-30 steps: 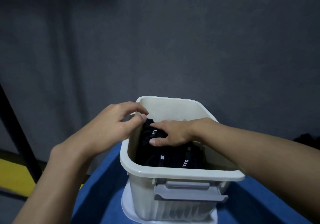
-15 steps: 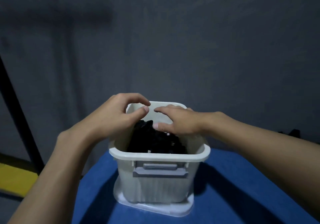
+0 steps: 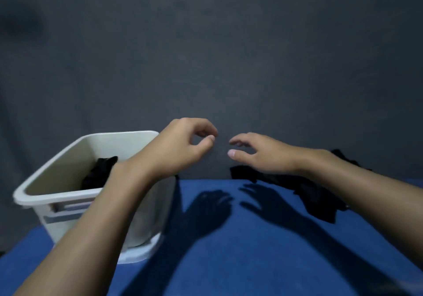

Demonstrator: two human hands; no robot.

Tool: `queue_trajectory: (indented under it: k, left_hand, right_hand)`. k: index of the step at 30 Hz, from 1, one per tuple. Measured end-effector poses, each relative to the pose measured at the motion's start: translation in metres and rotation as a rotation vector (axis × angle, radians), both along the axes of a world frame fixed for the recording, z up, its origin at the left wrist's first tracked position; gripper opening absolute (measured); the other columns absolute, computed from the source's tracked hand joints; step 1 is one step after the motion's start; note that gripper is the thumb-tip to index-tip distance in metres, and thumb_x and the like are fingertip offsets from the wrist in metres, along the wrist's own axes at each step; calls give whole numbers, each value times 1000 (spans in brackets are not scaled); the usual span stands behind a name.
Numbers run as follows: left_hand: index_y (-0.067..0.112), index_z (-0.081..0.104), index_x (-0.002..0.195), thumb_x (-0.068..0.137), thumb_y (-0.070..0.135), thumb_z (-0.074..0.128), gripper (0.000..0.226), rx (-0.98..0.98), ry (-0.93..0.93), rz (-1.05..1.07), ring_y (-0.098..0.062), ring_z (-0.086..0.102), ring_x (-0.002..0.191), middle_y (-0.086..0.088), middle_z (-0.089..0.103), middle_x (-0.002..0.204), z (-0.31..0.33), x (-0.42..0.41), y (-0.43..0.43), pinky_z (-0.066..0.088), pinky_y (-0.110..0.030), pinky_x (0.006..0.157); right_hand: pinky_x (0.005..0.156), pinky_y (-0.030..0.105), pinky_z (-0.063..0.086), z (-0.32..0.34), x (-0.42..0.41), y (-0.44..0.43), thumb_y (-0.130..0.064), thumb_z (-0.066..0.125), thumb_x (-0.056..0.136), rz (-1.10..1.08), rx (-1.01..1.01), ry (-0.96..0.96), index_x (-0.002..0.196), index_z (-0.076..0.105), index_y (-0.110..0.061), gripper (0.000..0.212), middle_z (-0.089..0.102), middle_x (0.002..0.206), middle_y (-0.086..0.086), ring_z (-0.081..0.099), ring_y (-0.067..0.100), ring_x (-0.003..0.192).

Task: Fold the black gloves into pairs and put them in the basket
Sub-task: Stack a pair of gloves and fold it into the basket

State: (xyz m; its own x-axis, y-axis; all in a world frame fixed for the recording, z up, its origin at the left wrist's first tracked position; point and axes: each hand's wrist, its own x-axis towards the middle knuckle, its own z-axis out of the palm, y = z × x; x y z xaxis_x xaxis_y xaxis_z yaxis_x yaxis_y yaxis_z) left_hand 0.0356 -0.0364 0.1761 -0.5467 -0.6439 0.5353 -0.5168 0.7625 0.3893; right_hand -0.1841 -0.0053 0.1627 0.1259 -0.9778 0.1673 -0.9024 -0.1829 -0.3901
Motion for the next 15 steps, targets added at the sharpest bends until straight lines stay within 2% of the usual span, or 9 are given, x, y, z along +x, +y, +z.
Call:
queue_trajectory:
  k: [4, 6, 8, 11, 15]
  left_hand:
    - [26, 70, 97, 86, 34, 51, 23, 103, -115, -32, -8, 65, 92, 12, 71, 95, -38, -57, -6, 54, -33, 85]
    - [27, 68, 98, 81, 39, 46, 30, 169, -170, -3, -13, 65, 94, 12, 71, 97, -65, -75, -13, 55, -39, 84]
    - [29, 67, 104, 83, 39, 46, 32, 211, -205, 16, -14, 63, 102, 12, 69, 107, -93, -88, -20, 53, -40, 89]
    - [25, 62, 122, 93, 32, 49, 33, 239, -275, 42, -13, 57, 117, 9, 60, 129, -121, -102, -31, 48, -40, 99]
    - [22, 58, 129, 96, 33, 52, 35, 199, -307, 65, -20, 52, 122, 3, 51, 136, -139, -117, -49, 44, -43, 102]
  right_hand:
    - [104, 29, 43, -40, -51, 21, -43, 59, 94, -116, 34, -76, 135, 53, -21, 47, 57, 132, -2, 55, 10, 119]
    - [104, 27, 43, -67, -69, 30, -38, 61, 93, -155, 50, -126, 134, 54, -21, 46, 57, 133, -3, 54, 8, 119]
    - [107, 26, 41, -95, -82, 36, -38, 61, 93, -172, 78, -165, 137, 52, -21, 48, 53, 137, -6, 51, 6, 124]
    - [110, 25, 35, -131, -90, 38, -41, 58, 94, -189, 111, -177, 141, 46, -21, 53, 46, 144, -7, 44, 6, 131]
    - [116, 28, 25, -160, -90, 33, -48, 49, 97, -213, 55, -89, 144, 44, -22, 53, 39, 151, -10, 35, 7, 138]
